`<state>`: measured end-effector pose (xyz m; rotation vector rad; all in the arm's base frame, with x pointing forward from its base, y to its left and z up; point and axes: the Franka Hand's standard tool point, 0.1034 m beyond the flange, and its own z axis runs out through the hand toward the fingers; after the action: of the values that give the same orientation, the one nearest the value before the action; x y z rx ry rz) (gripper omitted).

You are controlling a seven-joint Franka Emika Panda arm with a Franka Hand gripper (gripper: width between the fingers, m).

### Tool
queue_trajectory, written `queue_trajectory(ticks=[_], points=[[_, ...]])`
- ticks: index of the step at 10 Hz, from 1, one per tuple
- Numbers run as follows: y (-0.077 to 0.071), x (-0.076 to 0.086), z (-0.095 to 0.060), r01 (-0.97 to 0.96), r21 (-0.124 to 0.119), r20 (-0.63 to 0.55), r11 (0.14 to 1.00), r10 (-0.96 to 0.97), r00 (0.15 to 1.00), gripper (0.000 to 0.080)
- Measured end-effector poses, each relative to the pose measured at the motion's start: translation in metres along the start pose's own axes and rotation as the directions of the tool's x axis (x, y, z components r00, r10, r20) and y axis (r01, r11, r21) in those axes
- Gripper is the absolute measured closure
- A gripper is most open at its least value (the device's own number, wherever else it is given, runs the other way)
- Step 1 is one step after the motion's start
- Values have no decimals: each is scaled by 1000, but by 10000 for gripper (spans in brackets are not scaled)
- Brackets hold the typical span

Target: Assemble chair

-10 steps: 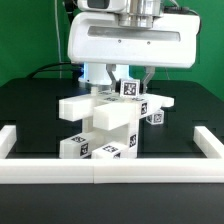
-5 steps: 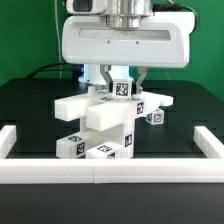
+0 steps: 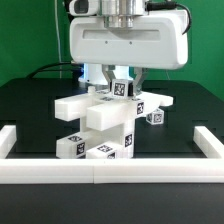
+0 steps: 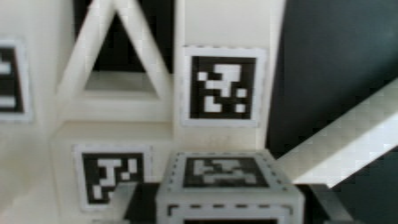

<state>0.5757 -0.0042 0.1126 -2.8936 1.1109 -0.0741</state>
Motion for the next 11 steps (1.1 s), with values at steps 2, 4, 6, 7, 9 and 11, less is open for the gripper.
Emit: queue_trajectory(ticks=[2,4,6,7,9,11], points=[[0,0,0,4,0,0,1000,-4,1000,413],[-2,-3,1,29,-2,1,1000,-29,1000,258],[-3,-4,1,171,-5,-2,985,-171,985,158],[-3,-5,1,235,-7,-2,972,-235,972,158],[-3,-4,1,395,-7,-1,919,-395,919,150],[-2,-4,1,508,-8,0,861,-508,861,150]])
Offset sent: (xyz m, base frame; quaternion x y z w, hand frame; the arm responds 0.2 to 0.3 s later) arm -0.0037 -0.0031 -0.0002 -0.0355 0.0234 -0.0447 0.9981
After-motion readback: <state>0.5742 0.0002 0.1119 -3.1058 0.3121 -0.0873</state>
